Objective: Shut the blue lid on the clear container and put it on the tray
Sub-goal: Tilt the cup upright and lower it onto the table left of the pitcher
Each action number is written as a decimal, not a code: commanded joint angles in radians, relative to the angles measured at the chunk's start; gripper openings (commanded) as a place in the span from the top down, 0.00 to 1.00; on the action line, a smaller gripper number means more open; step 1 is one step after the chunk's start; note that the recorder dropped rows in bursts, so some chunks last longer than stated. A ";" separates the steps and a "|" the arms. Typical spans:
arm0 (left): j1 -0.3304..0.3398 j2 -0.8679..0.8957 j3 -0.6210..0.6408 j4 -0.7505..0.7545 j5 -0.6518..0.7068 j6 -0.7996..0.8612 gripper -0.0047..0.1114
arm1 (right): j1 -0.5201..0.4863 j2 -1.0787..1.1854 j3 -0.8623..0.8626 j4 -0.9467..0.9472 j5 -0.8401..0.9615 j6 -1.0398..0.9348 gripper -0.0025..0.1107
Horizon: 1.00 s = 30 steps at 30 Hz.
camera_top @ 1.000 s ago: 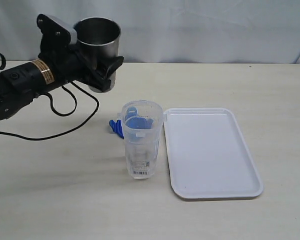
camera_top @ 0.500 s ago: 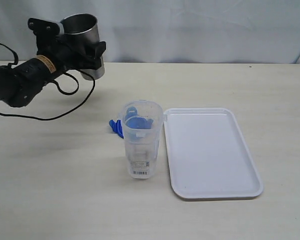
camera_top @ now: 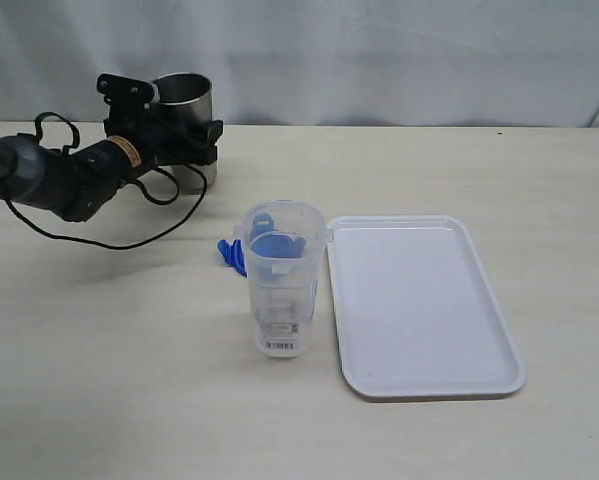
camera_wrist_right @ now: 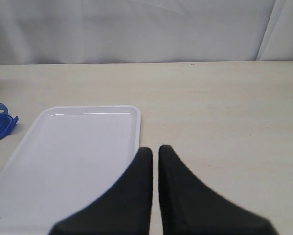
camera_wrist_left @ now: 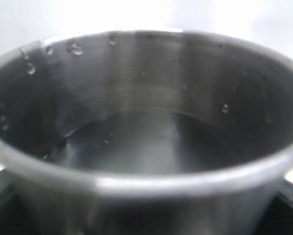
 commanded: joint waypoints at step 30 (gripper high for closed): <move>0.002 0.007 -0.018 -0.023 0.133 0.020 0.05 | 0.000 -0.003 0.002 0.001 0.002 -0.001 0.94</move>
